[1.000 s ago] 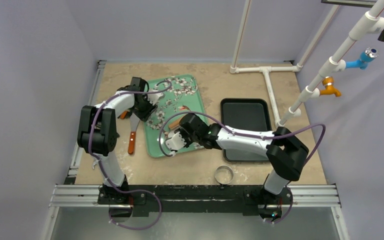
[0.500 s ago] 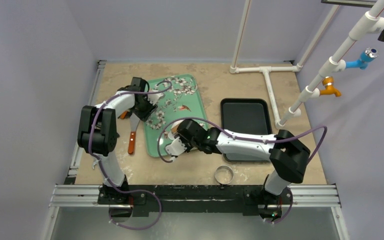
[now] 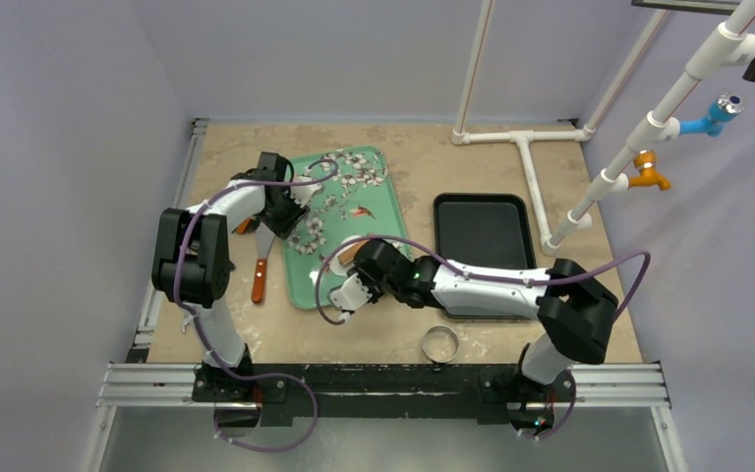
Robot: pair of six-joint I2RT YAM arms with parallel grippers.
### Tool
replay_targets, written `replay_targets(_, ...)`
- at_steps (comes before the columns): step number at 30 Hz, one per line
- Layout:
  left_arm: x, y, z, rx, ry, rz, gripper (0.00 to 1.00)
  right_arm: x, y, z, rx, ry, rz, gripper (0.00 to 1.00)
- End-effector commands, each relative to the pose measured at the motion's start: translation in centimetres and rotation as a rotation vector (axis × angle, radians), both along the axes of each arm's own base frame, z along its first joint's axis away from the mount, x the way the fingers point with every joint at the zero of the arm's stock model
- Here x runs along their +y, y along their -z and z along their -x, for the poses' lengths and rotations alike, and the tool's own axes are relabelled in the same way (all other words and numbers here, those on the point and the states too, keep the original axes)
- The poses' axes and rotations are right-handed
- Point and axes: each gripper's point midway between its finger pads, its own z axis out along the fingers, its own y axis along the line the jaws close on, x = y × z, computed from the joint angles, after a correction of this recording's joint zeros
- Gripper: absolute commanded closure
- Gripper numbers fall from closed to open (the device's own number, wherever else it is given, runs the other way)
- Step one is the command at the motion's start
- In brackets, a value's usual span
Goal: Roll out the dumpling wrappers from the dough
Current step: Flatten out the dough on the work surface.
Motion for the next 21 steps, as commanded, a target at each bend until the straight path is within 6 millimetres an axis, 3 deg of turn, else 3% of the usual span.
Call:
replay_targets(1, 0.4, 0.8, 2.1, 0.062, 0.051, -0.035, 0.61, -3.8, 5.7, 4.2, 0.195, -0.010, 0.200, 1.00)
replay_targets(8, 0.4, 0.8, 2.3, 0.065, 0.055, -0.036, 0.61, -1.6, 8.9, 3.2, 0.234, -0.062, 0.233, 1.00)
replay_targets(10, 0.4, 0.8, 2.3, 0.067, 0.056, -0.035, 0.61, -2.7, 8.6, 3.1, 0.224, -0.020, 0.252, 1.00)
replay_targets(16, 0.2, 0.7, 2.6, 0.063, 0.056, -0.027, 0.61, -6.1, 6.5, 5.6, 0.209, 0.019, 0.259, 1.00)
replay_targets(21, 0.1, 0.5, 2.8, 0.057, 0.058, -0.018, 0.61, -4.2, 7.1, 6.0, 0.222, -0.013, 0.218, 1.00)
